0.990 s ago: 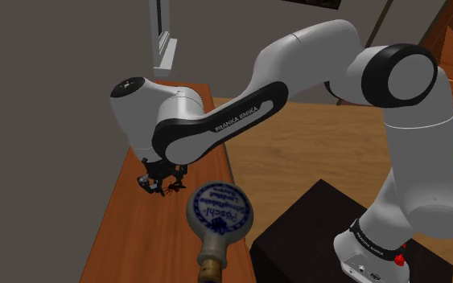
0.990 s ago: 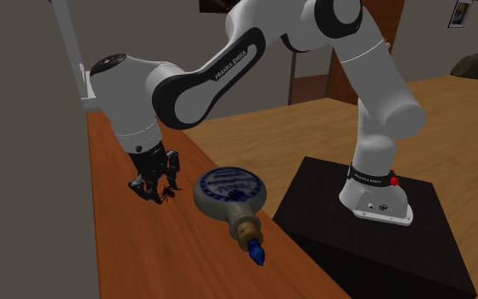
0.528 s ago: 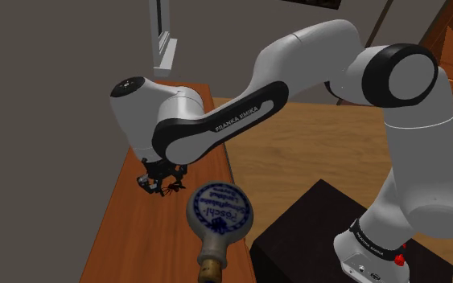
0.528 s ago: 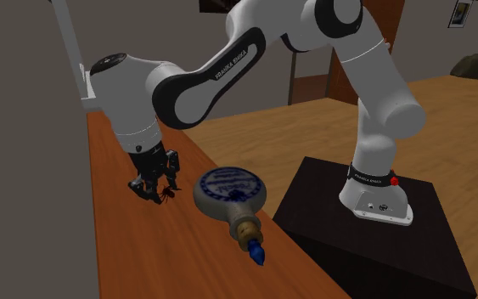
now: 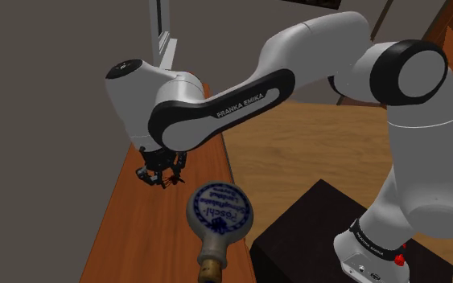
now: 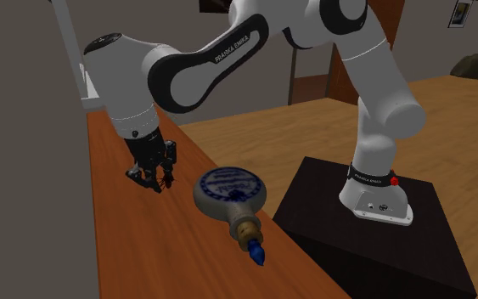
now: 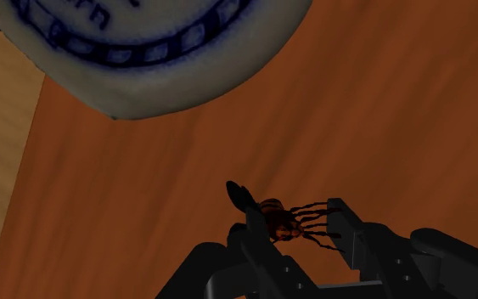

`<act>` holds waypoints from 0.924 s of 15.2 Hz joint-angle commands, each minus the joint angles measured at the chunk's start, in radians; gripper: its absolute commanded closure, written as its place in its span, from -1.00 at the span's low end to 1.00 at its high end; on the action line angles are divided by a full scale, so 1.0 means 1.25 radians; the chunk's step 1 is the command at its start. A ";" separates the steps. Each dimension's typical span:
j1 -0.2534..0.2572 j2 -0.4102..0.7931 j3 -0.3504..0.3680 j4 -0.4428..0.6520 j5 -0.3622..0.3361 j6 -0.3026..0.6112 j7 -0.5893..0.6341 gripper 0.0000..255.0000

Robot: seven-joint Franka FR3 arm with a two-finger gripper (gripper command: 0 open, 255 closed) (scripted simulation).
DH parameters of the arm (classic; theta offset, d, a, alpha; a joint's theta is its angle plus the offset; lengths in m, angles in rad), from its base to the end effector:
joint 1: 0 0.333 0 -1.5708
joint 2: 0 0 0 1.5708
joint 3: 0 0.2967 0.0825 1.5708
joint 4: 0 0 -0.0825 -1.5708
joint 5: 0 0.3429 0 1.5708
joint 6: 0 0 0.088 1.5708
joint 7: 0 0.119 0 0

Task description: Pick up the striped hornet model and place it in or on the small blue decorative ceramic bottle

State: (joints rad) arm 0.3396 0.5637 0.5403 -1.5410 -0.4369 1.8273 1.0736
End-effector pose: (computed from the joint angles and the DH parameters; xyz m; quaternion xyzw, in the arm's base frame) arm 0.4597 0.4216 0.3355 0.9928 -0.0412 -0.0002 0.1123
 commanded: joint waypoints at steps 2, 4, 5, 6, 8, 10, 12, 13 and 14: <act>0.000 -0.013 0.005 0.014 0.008 -0.025 -0.007 1.00; 0.000 -0.020 0.007 0.025 0.013 -0.042 -0.011 1.00; 0.000 -0.023 0.008 0.031 0.015 -0.050 -0.014 1.00; 0.000 -0.026 0.009 0.037 0.017 -0.059 -0.016 1.00; 0.001 -0.032 0.011 0.050 0.021 -0.076 -0.021 1.00; 0.002 -0.038 0.013 0.064 0.024 -0.094 -0.025 1.00; 0.003 -0.042 0.015 0.079 0.028 -0.113 -0.030 1.00; 0.004 -0.044 0.015 0.087 0.029 -0.122 -0.032 1.00; 0.005 -0.046 0.016 0.095 0.030 -0.131 -0.034 1.00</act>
State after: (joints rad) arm 0.3431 0.5077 0.5595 -1.4359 -0.4007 1.6785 1.0336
